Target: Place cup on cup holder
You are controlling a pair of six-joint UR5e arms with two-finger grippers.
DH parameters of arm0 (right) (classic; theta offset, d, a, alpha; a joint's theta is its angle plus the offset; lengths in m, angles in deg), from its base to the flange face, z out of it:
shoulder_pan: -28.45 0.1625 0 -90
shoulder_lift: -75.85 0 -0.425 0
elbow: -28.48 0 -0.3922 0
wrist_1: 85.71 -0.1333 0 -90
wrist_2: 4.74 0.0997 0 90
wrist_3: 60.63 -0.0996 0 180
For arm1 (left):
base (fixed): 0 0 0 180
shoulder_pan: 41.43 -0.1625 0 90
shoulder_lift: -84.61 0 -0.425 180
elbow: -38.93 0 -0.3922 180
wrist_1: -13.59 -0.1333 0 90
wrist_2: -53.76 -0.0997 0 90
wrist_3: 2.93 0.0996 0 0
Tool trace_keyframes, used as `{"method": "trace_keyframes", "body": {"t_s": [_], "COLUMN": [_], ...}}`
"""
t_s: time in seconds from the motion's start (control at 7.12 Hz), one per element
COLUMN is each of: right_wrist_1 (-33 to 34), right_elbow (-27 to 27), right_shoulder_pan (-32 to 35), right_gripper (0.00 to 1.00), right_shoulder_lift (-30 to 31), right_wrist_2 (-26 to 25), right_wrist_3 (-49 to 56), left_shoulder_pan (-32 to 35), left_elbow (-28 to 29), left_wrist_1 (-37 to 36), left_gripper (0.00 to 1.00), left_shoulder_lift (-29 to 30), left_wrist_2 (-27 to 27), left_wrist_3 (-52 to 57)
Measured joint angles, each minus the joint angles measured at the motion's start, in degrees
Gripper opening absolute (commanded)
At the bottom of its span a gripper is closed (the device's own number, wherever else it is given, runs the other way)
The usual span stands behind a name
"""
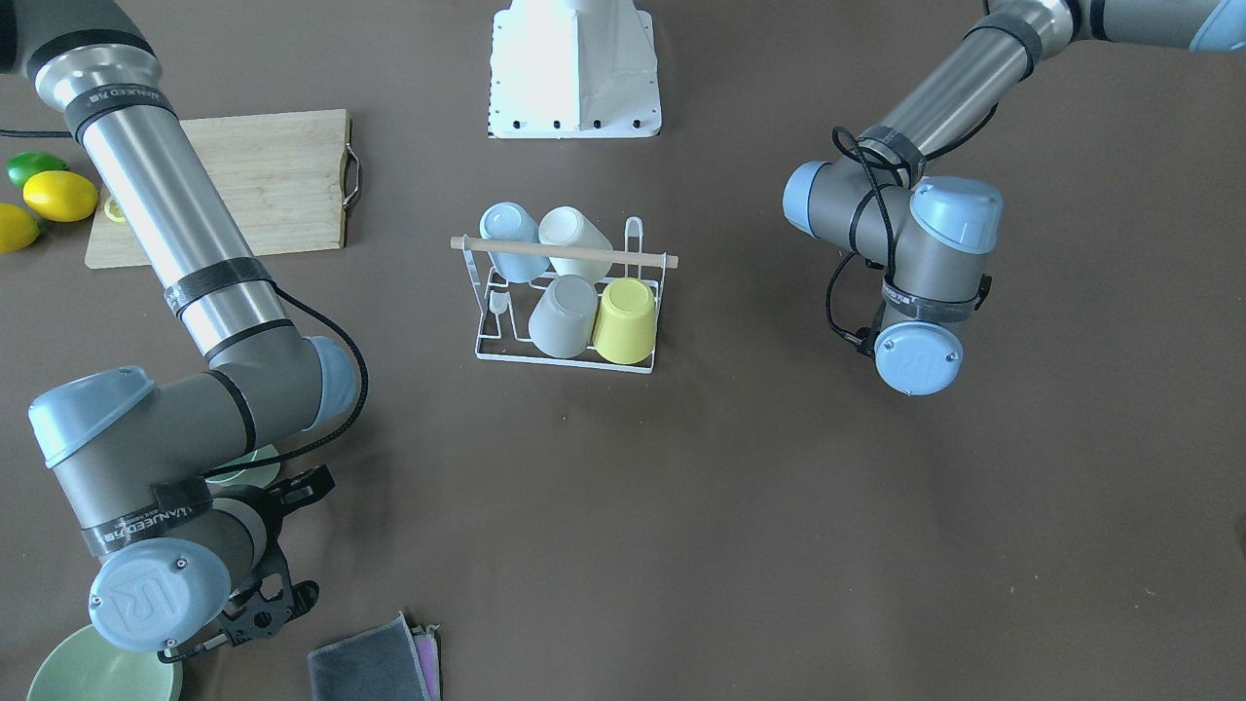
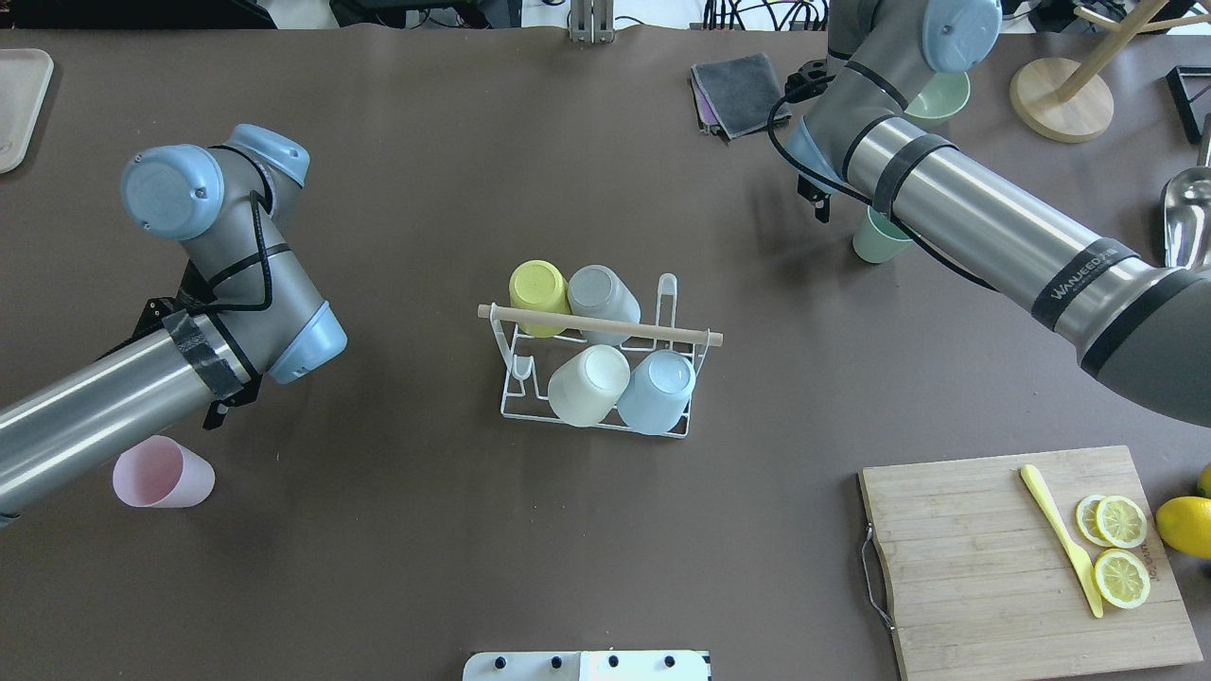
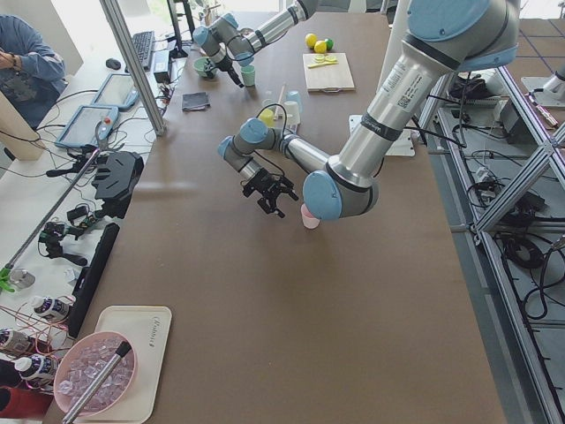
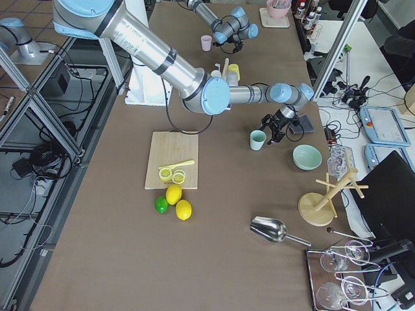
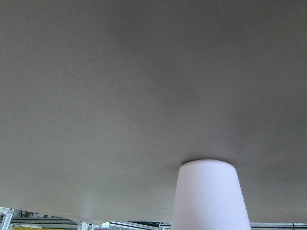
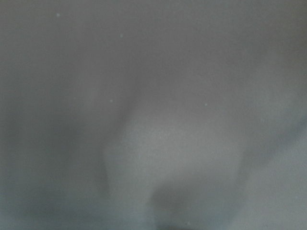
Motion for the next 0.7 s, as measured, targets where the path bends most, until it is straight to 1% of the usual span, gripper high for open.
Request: {"method": "trace_keyframes", "body": {"t_s": [0.28,0.7], "right_wrist_1": [1.7,5.2], "right_elbow": [1.3,5.3], "right_shoulder_pan": [-0.1,-1.1], "right_gripper": [1.00,1.00], "right_shoulder_lift": [-0.5,-2.2], "right_wrist_2": [-1.9,-3.8], "right_wrist_3": [4.0,9.4], "left_shoulder_pan": [-0.3,-2.2], "left_elbow": [0.1,0.2], "left_wrist_1": [-0.8,-2.0], "left_gripper": [0.99,0.99], "left_shoulder_lift": [0.0,-0.6], "left_wrist_2": [0.7,1.2], "left_wrist_3": [0.2,0.3]}}
